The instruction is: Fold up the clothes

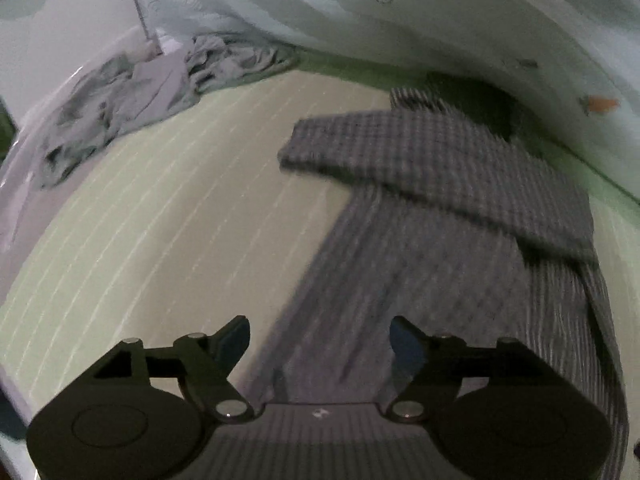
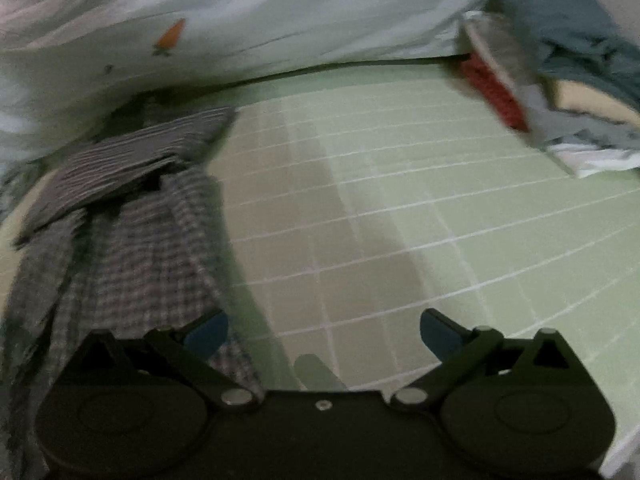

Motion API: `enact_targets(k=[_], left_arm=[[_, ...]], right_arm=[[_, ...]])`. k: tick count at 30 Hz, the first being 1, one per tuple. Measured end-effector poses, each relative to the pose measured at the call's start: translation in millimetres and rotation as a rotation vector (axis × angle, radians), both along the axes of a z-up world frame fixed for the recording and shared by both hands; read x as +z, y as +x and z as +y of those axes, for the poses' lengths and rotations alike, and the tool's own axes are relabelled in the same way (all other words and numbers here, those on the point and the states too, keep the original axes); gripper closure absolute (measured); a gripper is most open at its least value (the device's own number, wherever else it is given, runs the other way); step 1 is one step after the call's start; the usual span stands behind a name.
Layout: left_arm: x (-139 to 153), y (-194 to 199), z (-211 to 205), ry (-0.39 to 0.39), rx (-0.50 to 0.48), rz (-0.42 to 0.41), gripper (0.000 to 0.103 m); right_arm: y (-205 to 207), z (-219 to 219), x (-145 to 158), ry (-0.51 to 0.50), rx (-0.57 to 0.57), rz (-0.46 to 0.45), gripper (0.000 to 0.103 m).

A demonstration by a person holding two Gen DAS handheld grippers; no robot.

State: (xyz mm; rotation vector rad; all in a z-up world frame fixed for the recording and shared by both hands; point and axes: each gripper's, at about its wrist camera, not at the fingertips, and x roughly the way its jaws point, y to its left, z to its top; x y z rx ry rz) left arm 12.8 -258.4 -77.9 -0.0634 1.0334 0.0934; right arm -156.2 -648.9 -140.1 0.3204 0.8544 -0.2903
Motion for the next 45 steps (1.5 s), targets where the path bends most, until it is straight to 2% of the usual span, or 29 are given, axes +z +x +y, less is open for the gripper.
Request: enact_targets(k=[2,6,14,17,18,19,21,26,29,32,35,40,42,45], left_arm=[[0,-24,-4,0.007,-0.002,0.003,0.024],[4,-59,-8,0.033,0.005,0.006,0.021],[12,-71,15,0.028,0.041,-0.001,0.02],[15,-66,27,0.025,0.01,-0.007,0.02],[14,-64,32,0.023,-0.004,-0.003,0.02],[15,-62,38,0.022,-0.019,0.002,0.02],[17,-58,53,0.021,-0.034,-0.002,0.02],[15,-46,99,-0.007,-0.027,-0.008,0.02],[10,-38,123,-0.035,-0.041,0.005,0.02],[10,-37,141,-0.025,-0.096,-0.001,0.02],[9,-39,160,-0.001,-0.138,-0.007,0.02],[4,-44,192,0.032,-0.166,0.016,0.02],[3,-48,203,0.041,-0.169,0.025,0.02],[0,-51,215,0.035,-0.165,0.04,0.02]], right_arm=[[-1,-2,-5,0.056,0.045,-0.007,0.0],[1,-2,-10,0.101,0.09,0.014,0.001],[-8,6,-11,0.147,0.106,0.011,0.027],[-13,13,-16,0.169,0.063,0.035,0.044],[-15,16,-18,0.179,0.043,0.039,0.059],[-17,20,-20,0.187,0.016,0.044,0.081],[-24,30,-17,0.175,-0.037,0.035,0.098],[-40,68,7,0.122,-0.079,-0.075,0.102],[-38,104,20,0.083,-0.046,-0.115,0.102],[-30,143,26,0.09,-0.001,-0.141,0.102],[-18,182,19,0.114,0.046,-0.138,0.102],[-1,225,-18,0.198,0.058,-0.031,0.098],[-4,231,-24,0.233,0.037,-0.013,0.091],[-11,232,-13,0.238,0.0,-0.051,0.074]])
